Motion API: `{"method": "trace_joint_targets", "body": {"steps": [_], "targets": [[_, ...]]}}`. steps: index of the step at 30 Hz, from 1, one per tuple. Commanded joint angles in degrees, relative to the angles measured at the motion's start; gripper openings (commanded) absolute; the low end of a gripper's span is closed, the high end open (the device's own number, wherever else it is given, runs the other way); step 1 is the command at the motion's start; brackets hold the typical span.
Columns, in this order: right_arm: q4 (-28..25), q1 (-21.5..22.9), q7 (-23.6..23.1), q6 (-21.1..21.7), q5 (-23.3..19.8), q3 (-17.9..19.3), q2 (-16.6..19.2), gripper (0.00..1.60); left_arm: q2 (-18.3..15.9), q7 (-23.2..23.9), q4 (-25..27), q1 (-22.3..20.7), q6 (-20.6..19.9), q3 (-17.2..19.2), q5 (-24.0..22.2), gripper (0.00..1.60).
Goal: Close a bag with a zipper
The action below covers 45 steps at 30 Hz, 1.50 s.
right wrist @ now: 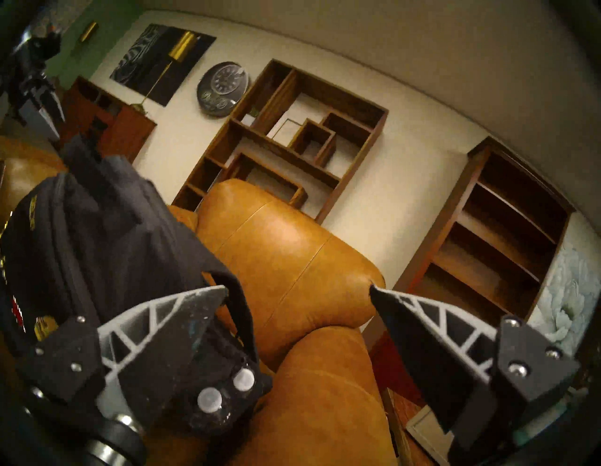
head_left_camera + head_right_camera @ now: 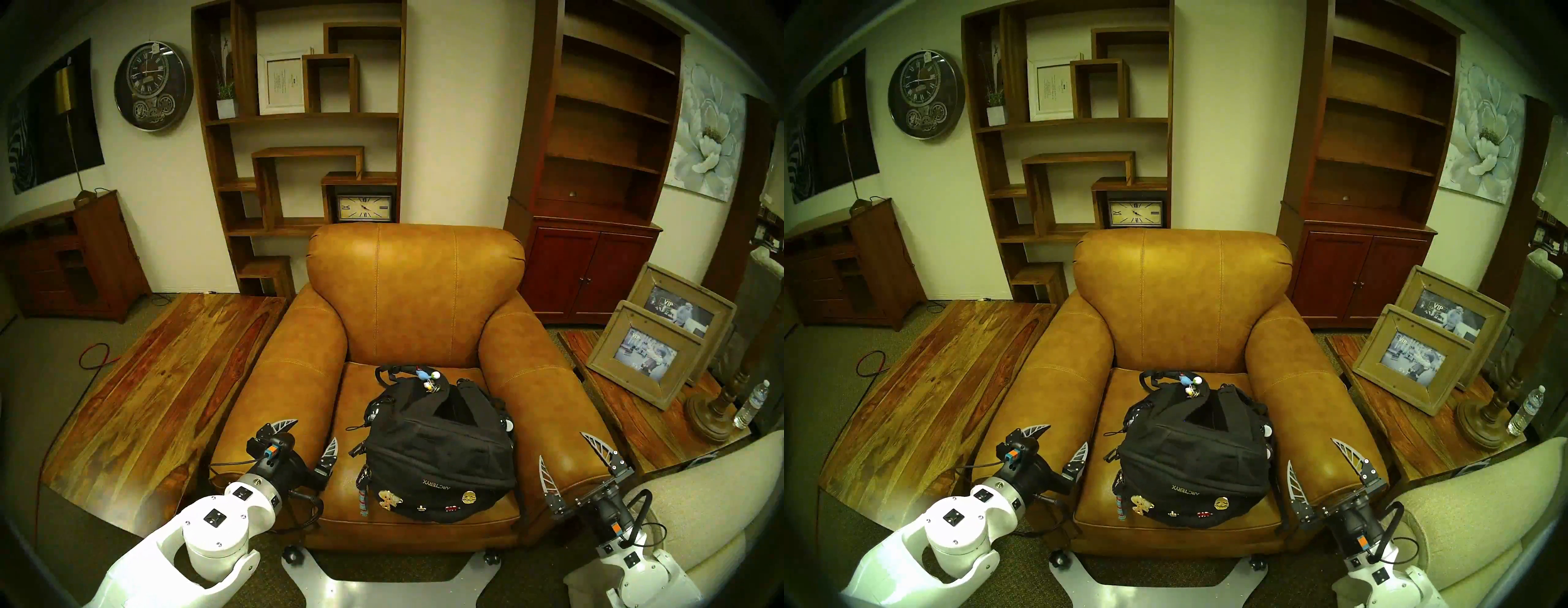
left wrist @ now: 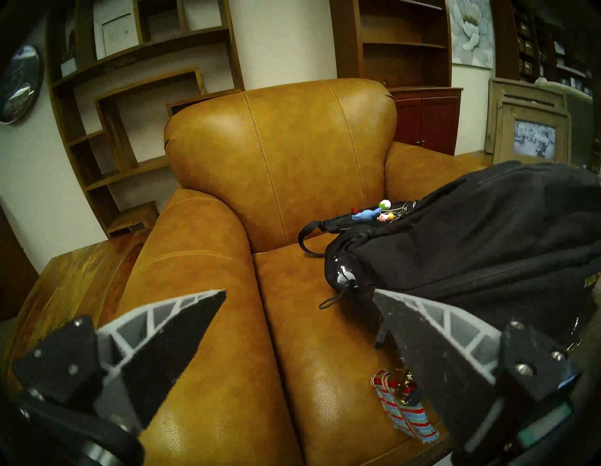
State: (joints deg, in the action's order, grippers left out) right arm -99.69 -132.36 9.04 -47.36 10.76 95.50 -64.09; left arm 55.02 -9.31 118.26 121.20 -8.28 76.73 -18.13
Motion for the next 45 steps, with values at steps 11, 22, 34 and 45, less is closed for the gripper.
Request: {"method": "trace_joint_targets", "body": {"steps": [11,22,34,45], "targets": [[-14.2,-8.9,1.4,8.2,-12.6,-5.3,-2.6,1.6,-4.0,-3.0,9.5,12.5,-3.5,10.2,-5.3,1.6],[-21.0,-15.1,-3.4,21.9,-25.3,-5.4,1.9,1.6,-5.6,-1.2,14.1,17.3,-7.3,13.5,-7.9,1.6],[-26.4,-18.7,-9.1,35.9,-39.1,-1.5,7.0,1.6,-5.5,0.8,13.3,18.7,-7.4,13.3,-8.8,1.6],[-25.0,-16.9,-10.5,37.6,-42.1,-1.3,6.0,1.6,-5.2,1.8,11.6,16.0,-6.1,11.2,-8.0,1.6]]}}
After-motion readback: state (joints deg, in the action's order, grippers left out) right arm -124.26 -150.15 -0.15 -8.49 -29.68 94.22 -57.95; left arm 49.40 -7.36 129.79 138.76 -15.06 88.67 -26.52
